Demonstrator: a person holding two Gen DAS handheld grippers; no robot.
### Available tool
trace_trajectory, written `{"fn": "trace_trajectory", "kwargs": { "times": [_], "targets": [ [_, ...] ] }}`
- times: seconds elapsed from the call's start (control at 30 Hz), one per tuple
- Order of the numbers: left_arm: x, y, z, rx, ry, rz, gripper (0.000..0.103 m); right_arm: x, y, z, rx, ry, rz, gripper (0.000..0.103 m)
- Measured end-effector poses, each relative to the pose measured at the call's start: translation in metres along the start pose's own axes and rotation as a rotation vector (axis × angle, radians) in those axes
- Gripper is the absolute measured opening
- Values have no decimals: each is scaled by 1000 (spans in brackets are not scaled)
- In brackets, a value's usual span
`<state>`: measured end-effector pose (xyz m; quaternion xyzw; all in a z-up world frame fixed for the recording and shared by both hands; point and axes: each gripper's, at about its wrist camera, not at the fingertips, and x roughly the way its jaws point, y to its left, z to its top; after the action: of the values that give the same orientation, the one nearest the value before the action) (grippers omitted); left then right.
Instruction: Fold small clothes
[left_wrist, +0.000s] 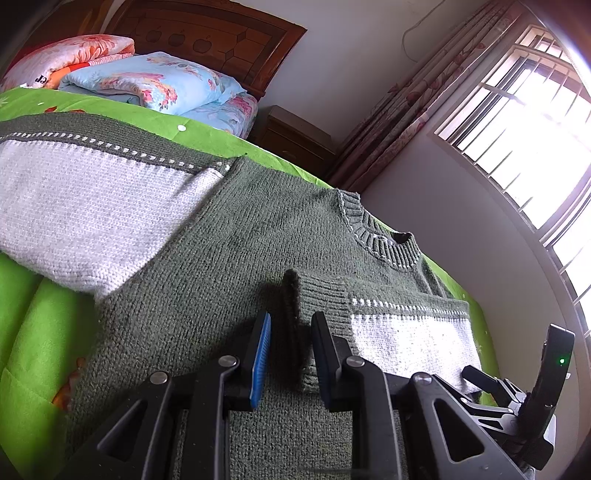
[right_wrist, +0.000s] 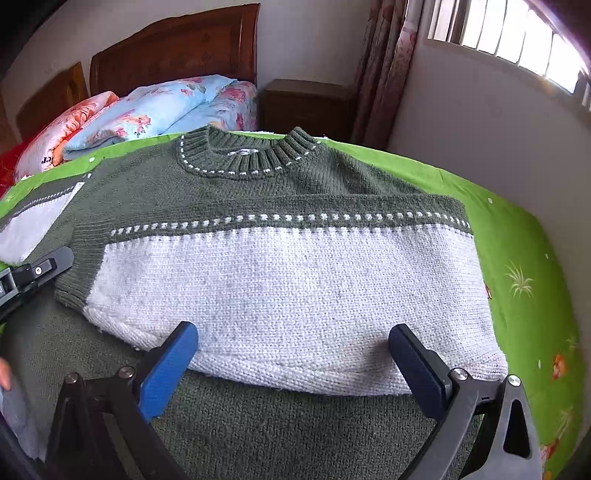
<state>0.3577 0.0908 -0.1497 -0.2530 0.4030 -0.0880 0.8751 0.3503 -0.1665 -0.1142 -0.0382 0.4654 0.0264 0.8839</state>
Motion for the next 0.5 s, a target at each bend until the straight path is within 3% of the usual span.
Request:
{"fn": "trace_trajectory", "kwargs": {
  "times": [0.17, 0.4, 0.5],
  "targets": [
    [1, -1, 0, 3, 0, 3, 22, -6, -9, -13, -12, 28, 30, 103],
    [1, 0, 1, -2, 3, -1, 22, -6, -9, -21, -43, -32, 36, 103],
    [-2, 7, 5, -34, 51, -45, 22, -7, -9, -21, -45, -39, 35, 103]
  ]
}}
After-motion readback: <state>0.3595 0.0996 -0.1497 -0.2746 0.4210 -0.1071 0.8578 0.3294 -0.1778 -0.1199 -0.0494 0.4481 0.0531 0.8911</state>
